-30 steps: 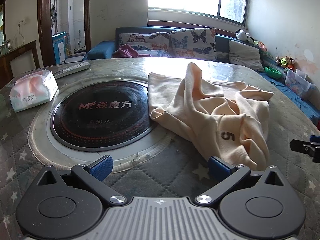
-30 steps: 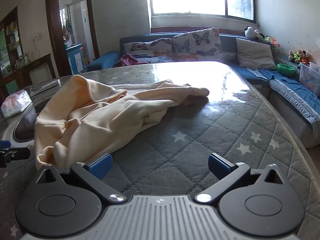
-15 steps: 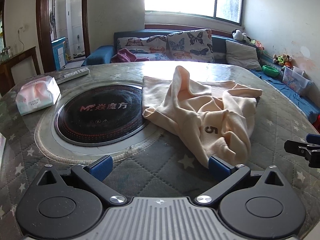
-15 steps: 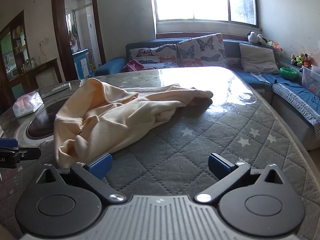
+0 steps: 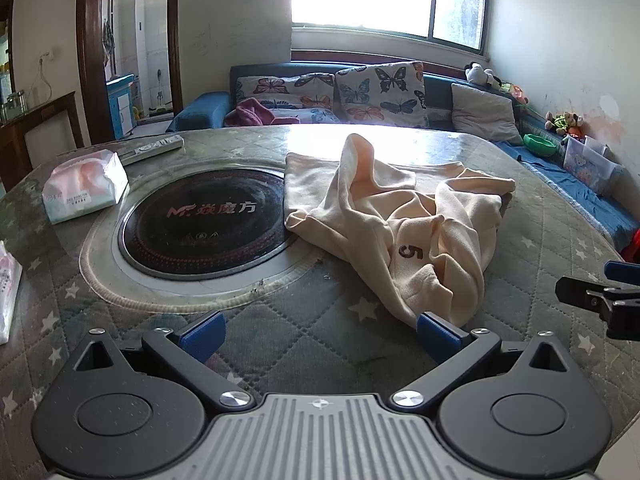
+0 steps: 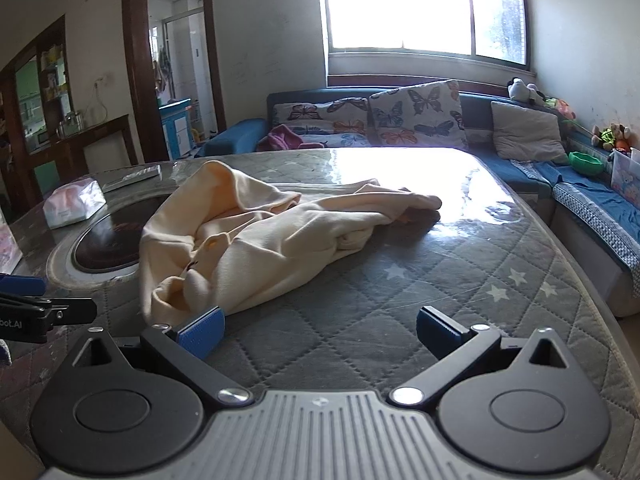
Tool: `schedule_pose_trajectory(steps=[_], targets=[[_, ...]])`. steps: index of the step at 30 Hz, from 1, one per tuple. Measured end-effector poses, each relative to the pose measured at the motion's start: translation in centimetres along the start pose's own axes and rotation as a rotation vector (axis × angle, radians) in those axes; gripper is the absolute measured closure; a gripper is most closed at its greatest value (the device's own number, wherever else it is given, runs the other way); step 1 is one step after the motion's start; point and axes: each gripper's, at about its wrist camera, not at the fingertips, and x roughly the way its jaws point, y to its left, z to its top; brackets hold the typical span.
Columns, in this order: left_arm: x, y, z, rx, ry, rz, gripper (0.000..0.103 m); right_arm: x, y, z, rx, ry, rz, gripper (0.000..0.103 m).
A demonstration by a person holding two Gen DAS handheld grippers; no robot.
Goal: Fold clothes
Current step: 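Move both grippers over the crumpled cream sweatshirt toward its hem, then close both grippers on the sweatshirt hem edge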
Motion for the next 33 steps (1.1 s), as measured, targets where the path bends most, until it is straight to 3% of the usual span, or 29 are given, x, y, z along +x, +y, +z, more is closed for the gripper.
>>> schedule_pose_trajectory(steps=[16,33], targets=[[1.5,0.3,1.0,-0.013,0.036,-0.034,0.0,1.6,1.0,0.7,-0.027,0.045,0.028,0.0],[3.1,-0.3,3.9,0.016,0.019,-0.054,0.0,3.6,0.6,3.2,-0.049,0.052,0.055,0.0]])
